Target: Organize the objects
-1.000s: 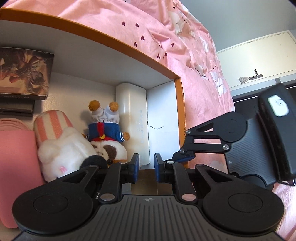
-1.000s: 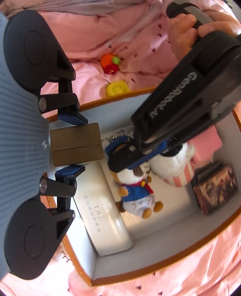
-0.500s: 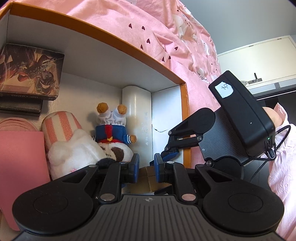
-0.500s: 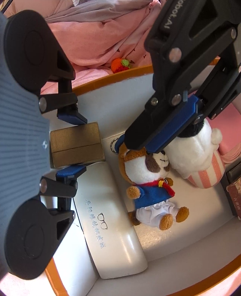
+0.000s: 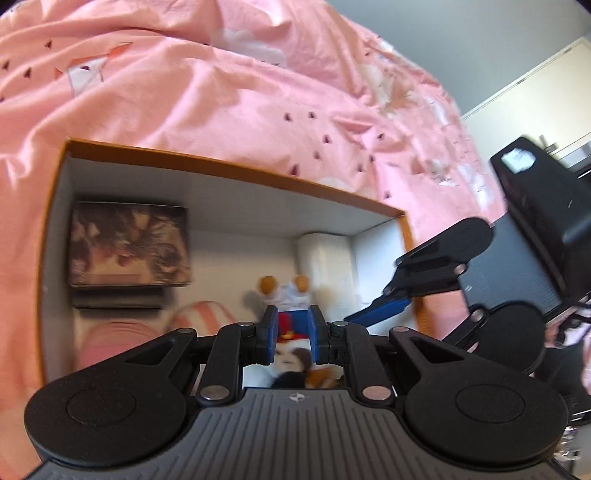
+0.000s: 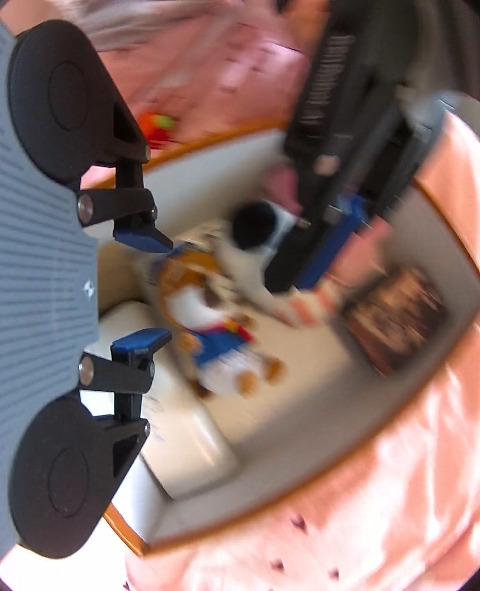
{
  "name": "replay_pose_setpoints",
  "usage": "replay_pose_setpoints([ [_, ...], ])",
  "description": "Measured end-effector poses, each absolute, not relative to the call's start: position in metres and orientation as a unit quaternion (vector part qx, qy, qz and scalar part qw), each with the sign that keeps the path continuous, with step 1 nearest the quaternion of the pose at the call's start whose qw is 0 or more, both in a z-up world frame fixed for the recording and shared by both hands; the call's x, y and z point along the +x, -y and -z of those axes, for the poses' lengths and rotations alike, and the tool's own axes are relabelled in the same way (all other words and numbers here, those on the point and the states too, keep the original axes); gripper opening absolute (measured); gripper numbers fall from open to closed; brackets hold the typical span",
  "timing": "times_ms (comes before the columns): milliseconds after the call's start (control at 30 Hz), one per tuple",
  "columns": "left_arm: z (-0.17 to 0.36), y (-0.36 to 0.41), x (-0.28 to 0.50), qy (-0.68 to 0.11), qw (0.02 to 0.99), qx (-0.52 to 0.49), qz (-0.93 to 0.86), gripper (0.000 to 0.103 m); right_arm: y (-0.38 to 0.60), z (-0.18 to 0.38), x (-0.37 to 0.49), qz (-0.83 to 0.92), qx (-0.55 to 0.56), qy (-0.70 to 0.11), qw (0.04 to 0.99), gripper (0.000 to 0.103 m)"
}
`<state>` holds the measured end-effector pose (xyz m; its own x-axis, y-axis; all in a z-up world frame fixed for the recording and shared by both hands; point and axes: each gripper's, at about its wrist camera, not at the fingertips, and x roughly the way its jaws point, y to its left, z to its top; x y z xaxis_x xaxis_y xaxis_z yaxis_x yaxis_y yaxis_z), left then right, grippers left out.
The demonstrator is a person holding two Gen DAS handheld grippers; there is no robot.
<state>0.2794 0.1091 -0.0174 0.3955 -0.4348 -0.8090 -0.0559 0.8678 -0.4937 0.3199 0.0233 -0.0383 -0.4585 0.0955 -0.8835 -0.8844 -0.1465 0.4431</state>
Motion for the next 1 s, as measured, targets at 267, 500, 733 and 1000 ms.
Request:
replay_pose_setpoints([
  [267,0.038,-0.109,0.268,-0.566,0.795,-0.201,0.090,0.018,-0.038,0.068,0.310,-0.602,-0.345,-0.561,0.452,0.049],
  [500,0.039,-0.092,0.264,-0.583,0.788,-0.165,0.110,0.018,-0.025,0.073,0.303,-0.602,-0.329,-0.583,0.435,0.040],
  [733,0.018,-0.085,0.242,-0.548,0.815,-0.149,0.117,0.018,-0.015,0.058,0.297,-0.604,-0.321,-0.559,0.469,0.043],
  [1000,-0.029,-0.064,0.170,-0.507,0.838,-0.123,0.160,0.018,0.028,-0.006,0.283,-0.627,-0.247,-0.505,0.539,0.042],
])
